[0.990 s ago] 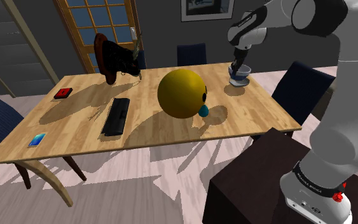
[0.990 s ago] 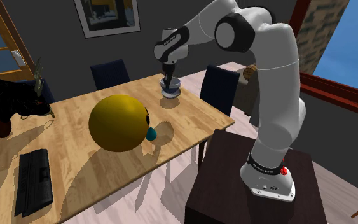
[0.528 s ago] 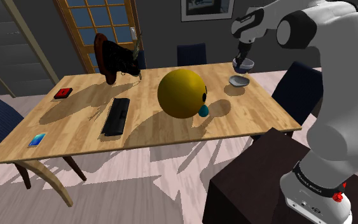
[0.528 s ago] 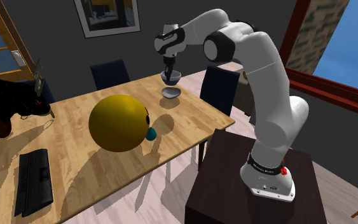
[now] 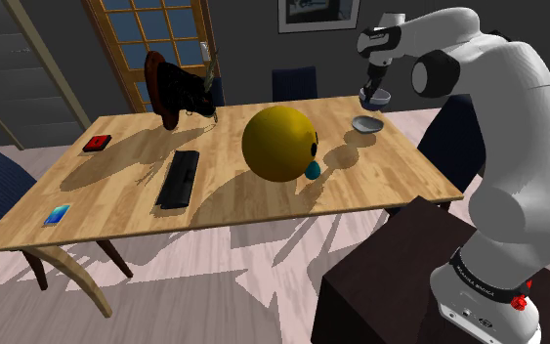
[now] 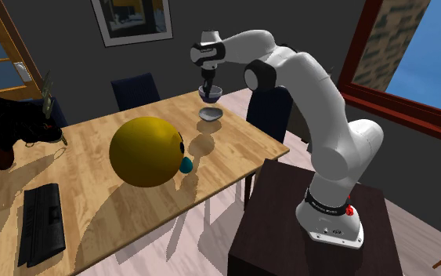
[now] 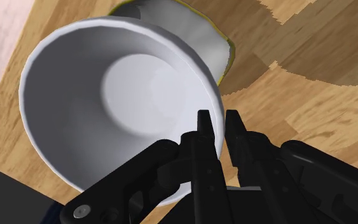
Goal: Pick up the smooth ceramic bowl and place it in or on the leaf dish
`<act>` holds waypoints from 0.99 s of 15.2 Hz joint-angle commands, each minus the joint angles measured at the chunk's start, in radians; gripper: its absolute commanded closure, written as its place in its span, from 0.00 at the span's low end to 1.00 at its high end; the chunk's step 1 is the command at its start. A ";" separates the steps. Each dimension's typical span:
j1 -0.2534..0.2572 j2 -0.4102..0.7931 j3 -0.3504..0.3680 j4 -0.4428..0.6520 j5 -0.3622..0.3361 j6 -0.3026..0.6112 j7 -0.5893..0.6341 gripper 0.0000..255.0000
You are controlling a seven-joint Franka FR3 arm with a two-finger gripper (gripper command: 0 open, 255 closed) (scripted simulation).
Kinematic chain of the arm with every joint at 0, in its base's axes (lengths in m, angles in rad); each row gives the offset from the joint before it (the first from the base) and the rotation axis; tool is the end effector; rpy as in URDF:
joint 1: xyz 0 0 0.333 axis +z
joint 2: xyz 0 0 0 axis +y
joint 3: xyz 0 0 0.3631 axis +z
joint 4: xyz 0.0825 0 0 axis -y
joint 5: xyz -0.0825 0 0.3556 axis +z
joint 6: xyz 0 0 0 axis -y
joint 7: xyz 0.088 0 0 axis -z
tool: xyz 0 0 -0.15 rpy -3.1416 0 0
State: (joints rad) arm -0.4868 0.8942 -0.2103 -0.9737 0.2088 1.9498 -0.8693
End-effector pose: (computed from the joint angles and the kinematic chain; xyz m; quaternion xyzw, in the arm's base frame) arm 0.6642 -0.4457 0.3358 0.9942 0.0944 0.0474 0.0205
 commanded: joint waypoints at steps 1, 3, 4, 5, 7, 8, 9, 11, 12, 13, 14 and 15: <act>-0.001 0.007 0.001 -0.013 0.002 0.020 -0.004 1.00; 0.000 0.014 0.002 -0.027 0.004 0.042 -0.006 1.00; 0.001 0.017 0.003 -0.035 0.005 0.053 -0.007 1.00; 0.001 0.022 0.004 -0.040 0.005 0.063 -0.008 1.00; 0.001 0.031 0.005 -0.052 0.007 0.083 -0.010 1.00; 0.002 0.036 0.006 -0.056 0.008 0.092 -0.011 1.00; 0.002 0.041 0.006 -0.061 0.009 0.102 -0.012 1.00; 0.002 0.052 0.008 -0.068 0.011 0.120 -0.014 1.00; 0.001 0.058 0.009 -0.071 0.012 0.129 -0.014 1.00; 0.001 0.065 0.010 -0.073 0.013 0.138 -0.015 1.00; 0.001 0.071 0.011 -0.075 0.014 0.146 -0.016 1.00; 0.001 0.081 0.012 -0.078 0.016 0.158 -0.017 1.00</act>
State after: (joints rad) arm -0.4868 0.9675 -0.1995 -1.0482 0.2234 2.0963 -0.8861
